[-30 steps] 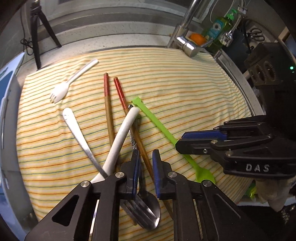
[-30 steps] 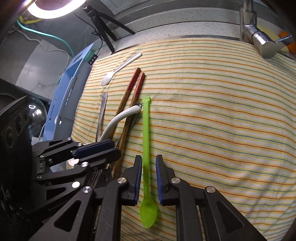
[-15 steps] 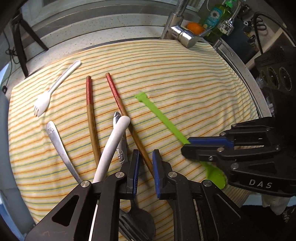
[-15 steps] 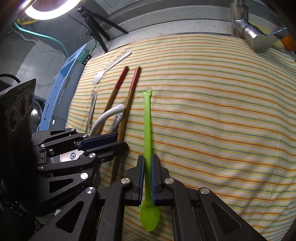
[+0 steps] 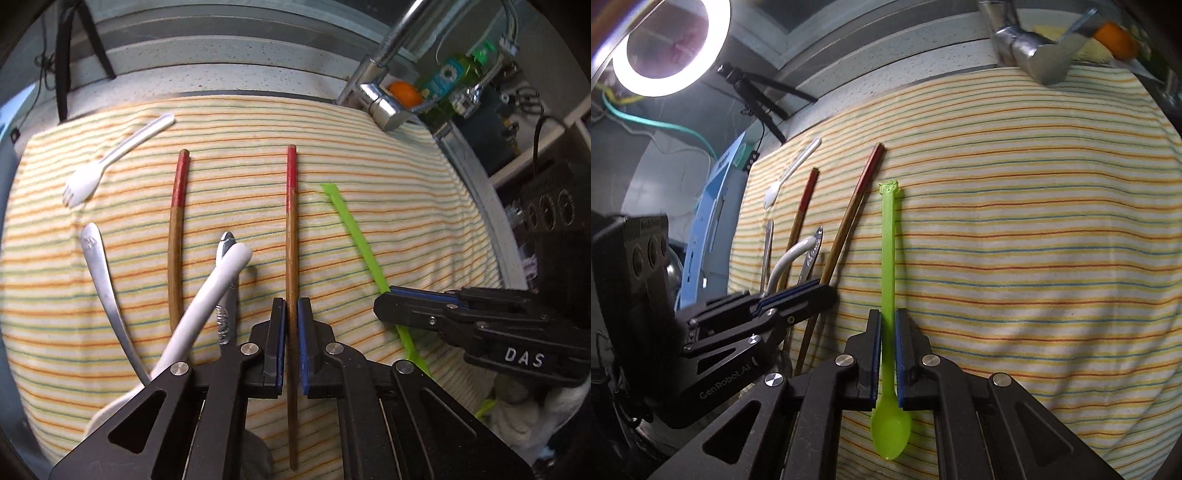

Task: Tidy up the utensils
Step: 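Carry the green spoon and chopstick into the blue basket and open both tools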

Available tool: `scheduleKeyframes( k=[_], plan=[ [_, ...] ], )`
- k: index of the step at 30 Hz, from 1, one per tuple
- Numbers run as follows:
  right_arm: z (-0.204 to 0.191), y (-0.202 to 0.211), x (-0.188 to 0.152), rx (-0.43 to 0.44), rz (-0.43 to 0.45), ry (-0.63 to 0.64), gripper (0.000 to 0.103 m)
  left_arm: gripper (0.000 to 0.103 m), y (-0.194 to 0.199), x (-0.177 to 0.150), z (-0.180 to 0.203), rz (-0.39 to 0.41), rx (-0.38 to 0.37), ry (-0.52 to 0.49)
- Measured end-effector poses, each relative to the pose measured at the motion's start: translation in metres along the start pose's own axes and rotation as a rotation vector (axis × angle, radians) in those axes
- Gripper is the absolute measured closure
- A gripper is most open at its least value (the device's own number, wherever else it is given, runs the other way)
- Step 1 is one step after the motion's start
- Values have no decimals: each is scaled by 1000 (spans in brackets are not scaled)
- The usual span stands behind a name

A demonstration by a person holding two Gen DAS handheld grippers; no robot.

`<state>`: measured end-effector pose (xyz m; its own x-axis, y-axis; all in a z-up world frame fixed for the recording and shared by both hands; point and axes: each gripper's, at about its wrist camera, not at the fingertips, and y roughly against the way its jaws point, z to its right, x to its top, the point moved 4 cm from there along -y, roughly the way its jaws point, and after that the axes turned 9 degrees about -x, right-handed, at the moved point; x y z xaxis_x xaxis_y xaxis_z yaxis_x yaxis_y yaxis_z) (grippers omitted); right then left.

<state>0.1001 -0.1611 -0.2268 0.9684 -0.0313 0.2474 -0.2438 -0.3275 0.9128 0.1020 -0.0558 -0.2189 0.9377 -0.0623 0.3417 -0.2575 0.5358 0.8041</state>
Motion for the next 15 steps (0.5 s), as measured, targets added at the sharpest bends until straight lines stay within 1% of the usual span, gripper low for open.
scheduleKeyframes(
  k=[3, 6, 9, 15],
  plan=[
    [4, 9, 3, 8, 18, -26, 97, 98, 7, 0, 2, 26, -38, 26],
    [2, 17, 8, 11, 36, -35, 97, 98, 20, 1, 3, 54, -60, 28],
    [-6, 25, 11, 22, 52, -28, 97, 98, 39, 0, -2, 87, -79, 35],
    [-32, 32, 21, 47, 71, 0, 97, 98, 74, 1, -16, 156, -73, 50]
  ],
)
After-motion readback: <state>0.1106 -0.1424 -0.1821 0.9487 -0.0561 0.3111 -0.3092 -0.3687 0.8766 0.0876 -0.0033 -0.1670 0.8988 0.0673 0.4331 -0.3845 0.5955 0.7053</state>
